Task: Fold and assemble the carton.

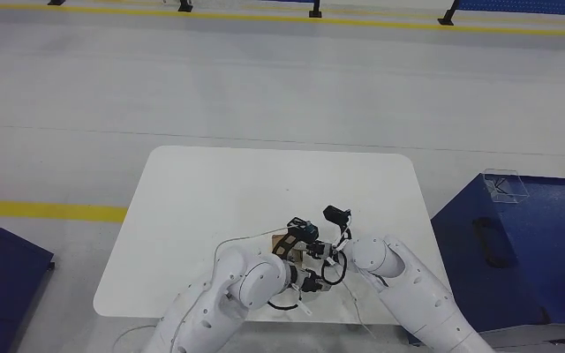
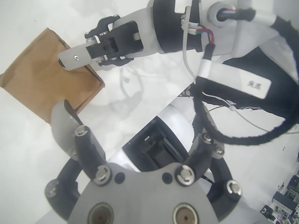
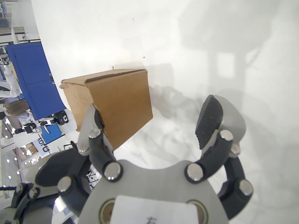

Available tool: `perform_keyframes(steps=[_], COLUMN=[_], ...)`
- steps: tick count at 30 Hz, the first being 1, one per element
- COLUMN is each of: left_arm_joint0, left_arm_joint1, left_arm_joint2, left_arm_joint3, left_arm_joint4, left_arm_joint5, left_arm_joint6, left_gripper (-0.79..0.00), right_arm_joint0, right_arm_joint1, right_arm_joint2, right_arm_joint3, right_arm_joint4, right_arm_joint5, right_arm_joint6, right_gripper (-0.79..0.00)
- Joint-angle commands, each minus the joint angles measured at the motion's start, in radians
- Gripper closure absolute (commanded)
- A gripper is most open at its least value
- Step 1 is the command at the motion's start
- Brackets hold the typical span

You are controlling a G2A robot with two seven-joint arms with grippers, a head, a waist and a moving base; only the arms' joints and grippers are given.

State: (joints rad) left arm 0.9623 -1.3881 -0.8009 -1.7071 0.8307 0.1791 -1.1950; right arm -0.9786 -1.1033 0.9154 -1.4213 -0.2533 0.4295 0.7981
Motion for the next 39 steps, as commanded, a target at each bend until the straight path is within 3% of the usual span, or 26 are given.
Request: perform_keyframes(steps=[1, 7, 18, 20, 25, 28, 31, 36, 39], left_arm_joint0=[0.009, 0.033, 0.034, 0.039, 0.069, 0.071, 0.03, -0.057, -0.09], left_arm_joint1=[0.002, 0.008, 0.009, 0.019, 0.071, 0.094, 0.105, 0.108, 0.102], left_arm_joint2=[-0.008, -0.048, -0.047, -0.068, -0.207, -0.271, -0.29, -0.259, -0.239], left_arm_joint3=[-0.012, -0.029, -0.033, -0.039, -0.037, 0.021, 0.111, 0.243, 0.301], left_arm_joint4=[-0.006, -0.062, -0.059, -0.027, 0.038, 0.016, -0.003, 0.031, 0.056], left_arm_joint5=[-0.01, -0.039, -0.051, -0.14, -0.579, -0.805, -0.962, -1.069, -1.036], left_arm_joint6=[0.004, 0.034, 0.038, 0.064, 0.124, 0.167, 0.19, 0.27, 0.318], left_gripper=[-0.785, -0.785, -0.785, -0.785, -0.785, -0.785, -0.785, -0.785, -0.785], right_arm_joint0=[-0.002, -0.026, -0.029, -0.043, -0.1, -0.156, -0.216, -0.271, -0.271], right_arm_joint1=[0.0, 0.004, 0.003, 0.002, 0.015, 0.026, 0.031, 0.033, 0.033], right_arm_joint2=[0.009, 0.068, 0.069, 0.079, 0.143, 0.197, 0.241, 0.261, 0.261], right_arm_joint3=[-0.005, -0.052, -0.053, -0.061, -0.137, -0.2, -0.259, -0.307, -0.307], right_arm_joint4=[0.008, 0.095, 0.095, 0.107, 0.101, 0.109, 0.135, 0.143, 0.143], right_arm_joint5=[0.001, 0.006, 0.002, 0.002, 0.057, 0.093, 0.121, 0.132, 0.132], right_arm_joint6=[0.002, 0.01, 0.005, -0.033, -0.08, -0.106, -0.143, -0.193, -0.193], right_gripper=[-0.785, -0.785, -0.785, -0.785, -0.785, -0.785, -0.785, -0.785, -0.785])
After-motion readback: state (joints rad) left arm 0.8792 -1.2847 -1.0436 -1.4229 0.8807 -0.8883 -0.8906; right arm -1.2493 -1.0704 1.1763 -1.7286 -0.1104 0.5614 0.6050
